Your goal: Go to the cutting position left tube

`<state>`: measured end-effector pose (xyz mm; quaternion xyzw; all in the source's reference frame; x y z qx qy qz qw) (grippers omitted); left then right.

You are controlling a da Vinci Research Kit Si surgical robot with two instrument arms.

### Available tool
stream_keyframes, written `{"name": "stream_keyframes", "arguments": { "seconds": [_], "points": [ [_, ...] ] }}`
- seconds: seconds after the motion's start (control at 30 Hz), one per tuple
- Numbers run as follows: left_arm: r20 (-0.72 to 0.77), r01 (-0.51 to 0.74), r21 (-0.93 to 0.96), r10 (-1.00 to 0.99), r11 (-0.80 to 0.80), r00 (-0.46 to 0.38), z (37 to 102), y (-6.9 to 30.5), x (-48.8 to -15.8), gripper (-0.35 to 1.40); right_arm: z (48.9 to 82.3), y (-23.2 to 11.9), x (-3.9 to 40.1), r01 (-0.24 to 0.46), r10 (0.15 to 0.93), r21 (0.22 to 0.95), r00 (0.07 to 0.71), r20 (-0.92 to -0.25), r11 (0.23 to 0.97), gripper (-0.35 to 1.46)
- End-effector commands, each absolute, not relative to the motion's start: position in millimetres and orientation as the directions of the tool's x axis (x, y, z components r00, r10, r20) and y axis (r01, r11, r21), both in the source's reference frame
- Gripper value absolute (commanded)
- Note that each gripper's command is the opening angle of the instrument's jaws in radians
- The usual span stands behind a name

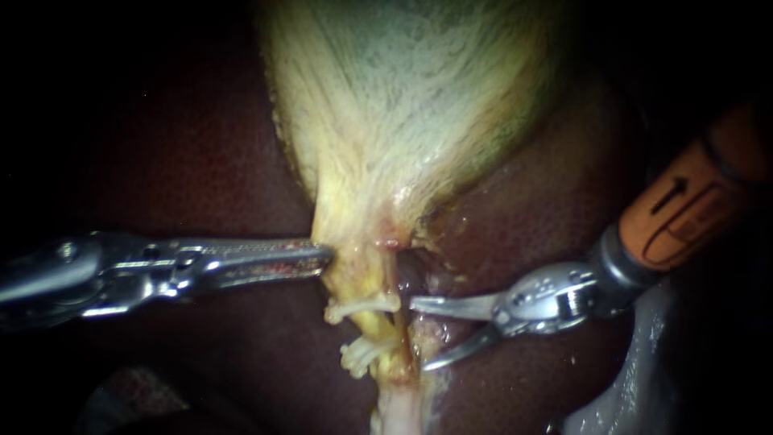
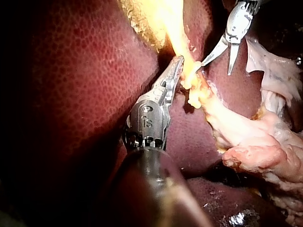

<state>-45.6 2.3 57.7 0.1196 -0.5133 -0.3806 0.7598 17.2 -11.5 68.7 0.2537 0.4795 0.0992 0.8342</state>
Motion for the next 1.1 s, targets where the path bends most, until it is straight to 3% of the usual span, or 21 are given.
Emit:
{"name": "stream_keyframes", "arguments": {
  "seconds": [0.03, 0.23, 0.73, 1.1],
  "points": [
    [0.689, 0.456, 0.572, -0.701, 0.681, 0.183, 57.7, 2.3, -45.6, -0.35, 69.0, -11.7, 17.5, 0.082, 0.411, 0.524, 0.524, -0.746, 0.848, 1.40],
    [0.689, 0.456, 0.572, -0.701, 0.681, 0.183, 57.5, 2.2, -45.6, -0.35, 70.3, -12.0, 18.3, 0.105, 0.417, 0.549, 0.538, -0.733, 0.829, 1.35],
    [0.689, 0.459, 0.572, -0.702, 0.680, 0.183, 56.5, 1.7, -45.8, -0.35, 72.1, -10.9, 16.8, 0.074, 0.407, 0.559, 0.608, -0.682, 0.826, 1.28],
    [0.689, 0.460, 0.571, -0.702, 0.680, 0.182, 56.1, 1.5, -46.1, -0.35, 73.5, -11.3, 18.8, 0.071, 0.392, 0.558, 0.638, -0.663, 0.827, 1.26]
  ]
}}
